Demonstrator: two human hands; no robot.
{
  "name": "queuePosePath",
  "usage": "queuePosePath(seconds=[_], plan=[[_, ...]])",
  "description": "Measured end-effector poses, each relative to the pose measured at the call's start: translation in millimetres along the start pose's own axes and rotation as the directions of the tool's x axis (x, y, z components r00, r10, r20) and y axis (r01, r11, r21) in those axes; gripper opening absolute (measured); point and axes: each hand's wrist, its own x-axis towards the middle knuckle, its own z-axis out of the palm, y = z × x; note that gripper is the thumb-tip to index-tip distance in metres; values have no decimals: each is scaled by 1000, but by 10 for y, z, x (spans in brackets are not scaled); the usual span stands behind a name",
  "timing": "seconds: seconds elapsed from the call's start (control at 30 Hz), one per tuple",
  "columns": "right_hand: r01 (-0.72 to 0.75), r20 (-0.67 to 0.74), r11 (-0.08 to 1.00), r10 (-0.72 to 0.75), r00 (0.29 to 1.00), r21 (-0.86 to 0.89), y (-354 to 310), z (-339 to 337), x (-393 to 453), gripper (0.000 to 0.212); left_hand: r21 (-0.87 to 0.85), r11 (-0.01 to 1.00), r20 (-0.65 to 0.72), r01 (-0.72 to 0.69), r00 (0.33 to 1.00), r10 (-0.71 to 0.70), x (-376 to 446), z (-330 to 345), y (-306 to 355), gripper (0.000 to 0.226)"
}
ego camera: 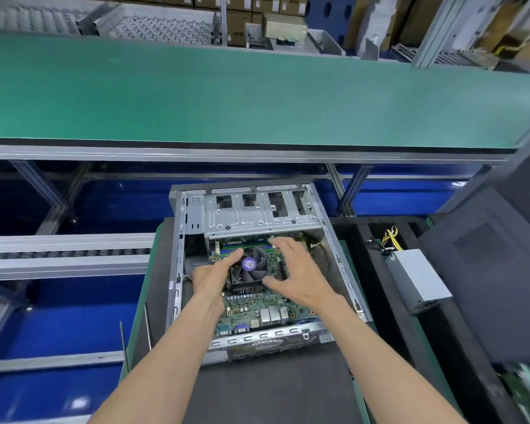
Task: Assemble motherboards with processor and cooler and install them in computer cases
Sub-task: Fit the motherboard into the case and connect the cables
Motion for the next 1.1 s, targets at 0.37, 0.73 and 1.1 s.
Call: queuePosePath(seconds=[0.37,0.73,1.1], plan=[[99,159,994,-91,983,-41,157,78,339,99,230,973,0,-19,1000,19,-160,84,99,101],[-4,94,985,-12,995,174,254,22,300,87,252,878,20,408,905,-426,-250,-144,-3,90],[-56,110,980,36,993,189,214,43,280,84,270,869,16,415,900,-435,-119,-130,-48,70]])
